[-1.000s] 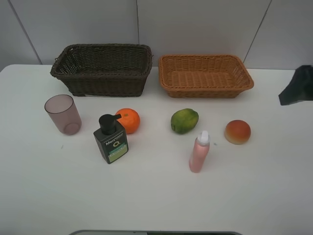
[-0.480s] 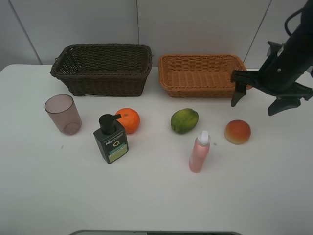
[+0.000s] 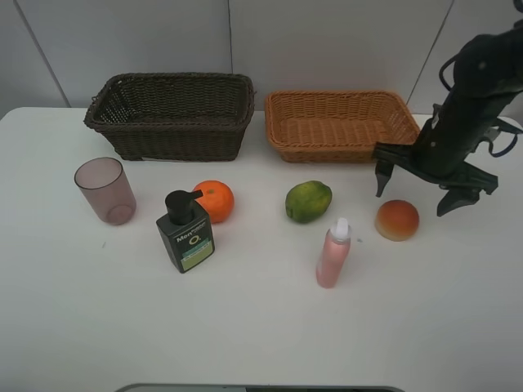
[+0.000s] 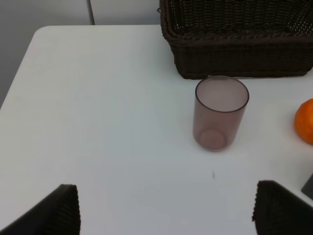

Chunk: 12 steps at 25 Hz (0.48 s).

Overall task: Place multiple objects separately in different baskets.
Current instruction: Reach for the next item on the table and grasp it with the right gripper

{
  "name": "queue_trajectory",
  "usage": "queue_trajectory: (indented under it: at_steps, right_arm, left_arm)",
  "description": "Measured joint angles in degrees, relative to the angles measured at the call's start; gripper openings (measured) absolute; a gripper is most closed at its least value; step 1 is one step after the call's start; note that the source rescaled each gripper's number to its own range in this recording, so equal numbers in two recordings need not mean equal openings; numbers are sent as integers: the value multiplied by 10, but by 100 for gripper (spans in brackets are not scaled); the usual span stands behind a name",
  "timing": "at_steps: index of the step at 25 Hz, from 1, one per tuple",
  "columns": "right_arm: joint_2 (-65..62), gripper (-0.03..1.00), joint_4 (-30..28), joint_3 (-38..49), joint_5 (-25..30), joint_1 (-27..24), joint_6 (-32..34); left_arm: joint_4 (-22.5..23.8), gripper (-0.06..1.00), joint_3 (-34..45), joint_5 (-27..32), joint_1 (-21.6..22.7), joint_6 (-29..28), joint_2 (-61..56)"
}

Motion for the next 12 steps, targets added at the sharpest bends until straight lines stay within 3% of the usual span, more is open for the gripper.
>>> queue_trajectory:
  at_steps: [12]
  right_arm:
    - [59, 89, 15, 0, -28, 6, 2]
  left_arm:
    - [0, 91, 0, 0, 0, 0, 0]
